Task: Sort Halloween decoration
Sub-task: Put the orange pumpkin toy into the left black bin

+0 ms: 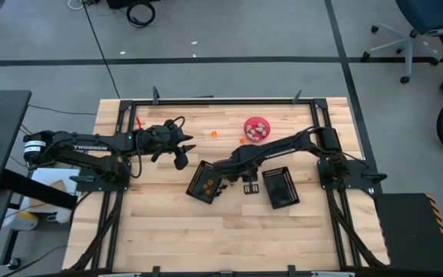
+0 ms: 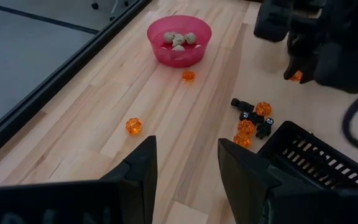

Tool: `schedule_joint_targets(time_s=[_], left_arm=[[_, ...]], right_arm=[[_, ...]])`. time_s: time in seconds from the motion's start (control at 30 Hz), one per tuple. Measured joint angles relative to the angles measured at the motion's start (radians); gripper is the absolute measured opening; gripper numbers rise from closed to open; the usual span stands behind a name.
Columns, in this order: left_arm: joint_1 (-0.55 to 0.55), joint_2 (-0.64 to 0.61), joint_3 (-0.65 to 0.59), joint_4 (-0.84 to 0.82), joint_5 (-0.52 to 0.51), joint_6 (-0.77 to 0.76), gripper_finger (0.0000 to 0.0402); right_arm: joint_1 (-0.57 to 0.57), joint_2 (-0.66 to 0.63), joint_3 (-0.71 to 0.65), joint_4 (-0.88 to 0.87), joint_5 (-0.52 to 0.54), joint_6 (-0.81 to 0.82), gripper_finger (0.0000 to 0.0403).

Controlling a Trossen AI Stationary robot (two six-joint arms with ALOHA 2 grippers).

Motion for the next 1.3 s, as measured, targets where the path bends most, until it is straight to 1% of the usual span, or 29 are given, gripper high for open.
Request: schedule_joint_targets(time_s=[0.17,0.23,0.3,0.47,0.53,0.63,0.77,0.9,1.03,1.17,1.23,1.3], left_arm=[[0.0,0.0,0.0,0.0,0.0,0.0,0.0142],[0.0,0.0,0.0,0.0,0.0,0.0,0.0142],[0.0,0.0,0.0,0.0,0.0,0.0,0.0142],[0.0,0.0,0.0,0.0,0.0,0.0,0.0142],[0.0,0.0,0.0,-0.002,0.0,0.0,0.0142],[0.0,0.0,0.0,-0.002,0.0,0.0,0.0142],[0.0,0.0,0.0,0.003,0.0,0.0,0.0142],[-0.001,0.0,0.0,-0.005,0.0,0.004,0.0142],[-0.002,0.0,0.0,-0.023,0.002,0.003,0.0142],[-0.002,0.0,0.0,-0.053,0.001,0.0,0.0142],[-0.001,0.0,0.0,-0.051,0.001,0.001,0.0142],[0.0,0.0,0.0,-0.053,0.001,0.006,0.0142]], right_arm=[[0.0,0.0,0.14,0.0,0.0,-0.031,0.0094],[0.0,0.0,0.189,0.038,-0.001,-0.05,0.0094],[0.0,0.0,0.221,0.112,-0.015,-0.067,0.0094],[-0.002,0.005,0.206,0.381,-0.149,-0.102,0.0094],[-0.004,0.018,0.189,0.445,-0.166,-0.104,0.0094],[-0.009,0.04,0.161,0.511,-0.158,-0.108,0.0096],[-0.024,0.065,0.155,0.54,-0.161,-0.109,0.0114],[-0.035,0.066,0.155,0.536,-0.167,-0.108,0.0151],[-0.043,0.033,0.155,0.487,-0.14,-0.083,0.0182],[-0.044,0.004,0.15,0.349,-0.06,-0.066,0.0191],[-0.042,-0.01,0.123,0.339,-0.035,-0.061,0.0189],[-0.041,-0.039,0.078,0.366,-0.031,-0.057,0.0187]])
